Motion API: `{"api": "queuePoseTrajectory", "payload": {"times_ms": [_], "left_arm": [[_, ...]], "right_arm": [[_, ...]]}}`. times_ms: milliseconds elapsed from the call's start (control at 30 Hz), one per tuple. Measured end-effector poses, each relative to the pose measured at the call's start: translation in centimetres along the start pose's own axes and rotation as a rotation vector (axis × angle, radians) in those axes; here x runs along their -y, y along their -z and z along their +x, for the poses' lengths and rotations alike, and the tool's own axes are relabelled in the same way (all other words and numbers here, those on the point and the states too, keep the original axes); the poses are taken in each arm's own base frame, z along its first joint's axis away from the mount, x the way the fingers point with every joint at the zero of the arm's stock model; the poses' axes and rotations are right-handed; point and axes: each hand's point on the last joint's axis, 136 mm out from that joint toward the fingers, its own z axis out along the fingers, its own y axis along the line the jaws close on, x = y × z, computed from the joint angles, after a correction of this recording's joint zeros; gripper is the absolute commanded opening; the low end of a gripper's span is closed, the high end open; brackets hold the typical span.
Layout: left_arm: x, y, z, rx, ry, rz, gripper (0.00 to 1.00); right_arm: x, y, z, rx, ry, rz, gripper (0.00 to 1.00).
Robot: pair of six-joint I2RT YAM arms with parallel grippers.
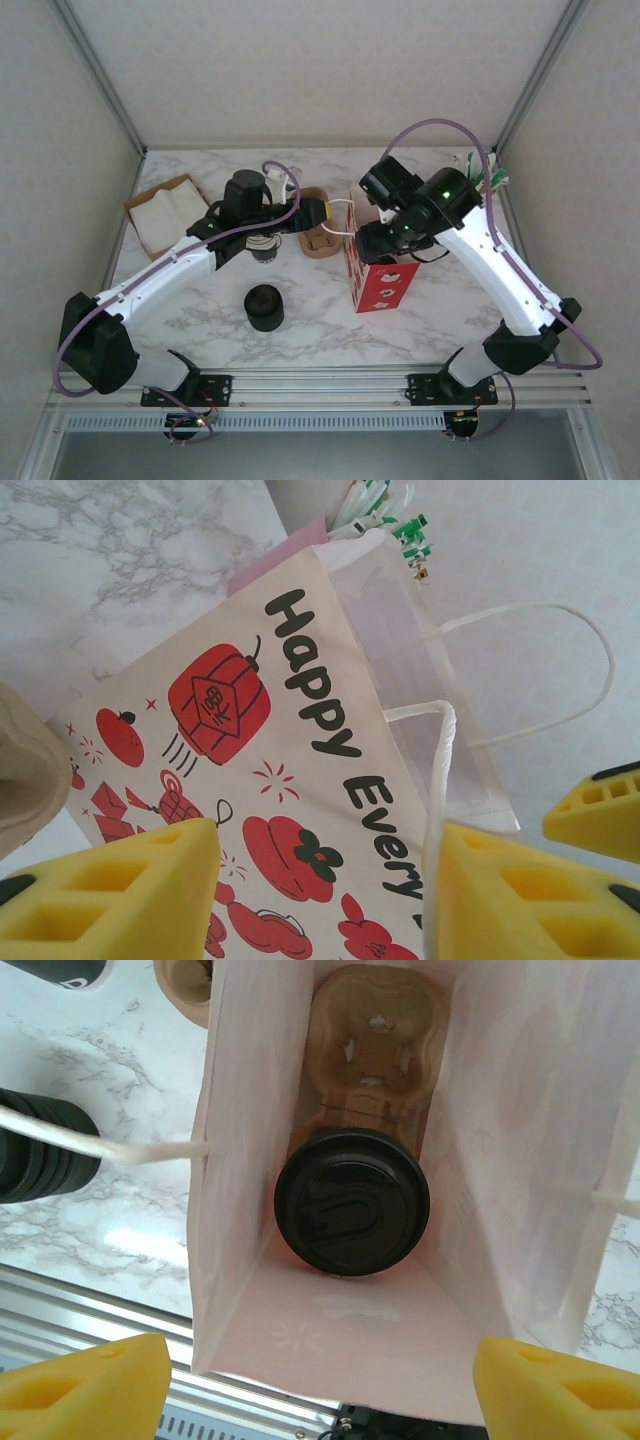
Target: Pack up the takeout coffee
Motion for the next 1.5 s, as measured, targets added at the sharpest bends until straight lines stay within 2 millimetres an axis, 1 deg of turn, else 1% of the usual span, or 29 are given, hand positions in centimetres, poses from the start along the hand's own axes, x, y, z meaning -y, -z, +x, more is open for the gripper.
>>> {"api": "queuePoseTrajectory", "payload": {"times_ms": [233, 433, 633, 800, 900, 1133, 1367, 1500], "left_arm": [[0.1, 0.2, -0.2, 0.013, -0.003, -0.006, 0.59], [0.6, 0.8, -0.6, 0.026, -0.007, -0.011, 0.66], [1.4, 1.5, -1.2, 0.049, -0.018, -0.008, 0.73], [1.9, 2.2, -1.5, 0.066, -0.032, -0.014, 0.81], [2.1, 2.6, -1.7, 0.076, -0.041, -0.019, 0.85], [2.8, 3.8, -2.2, 0.112, -0.062, -0.031, 1.00], [3.5, 5.3, -2.6, 0.154, -0.078, -0.042, 1.00], [4.1, 6.2, -2.9, 0.182, -0.089, -0.042, 1.00]], "right_arm": [[0.1, 1.4, 0.6, 0.040, -0.010, -0.021, 0.79], [0.4, 2.0, 1.3, 0.054, -0.017, -0.030, 0.79], [0.9, 2.2, 2.7, 0.056, -0.028, -0.033, 0.79], [1.6, 2.5, 3.9, 0.062, -0.032, -0.037, 0.79], [1.9, 2.6, 4.6, 0.069, -0.037, -0.041, 0.79], [2.4, 2.6, 5.6, 0.086, -0.047, -0.055, 0.79], [2.5, 2.4, 6.0, 0.099, -0.062, -0.067, 0.79], [2.6, 2.5, 6.3, 0.119, -0.065, -0.079, 0.79]]}}
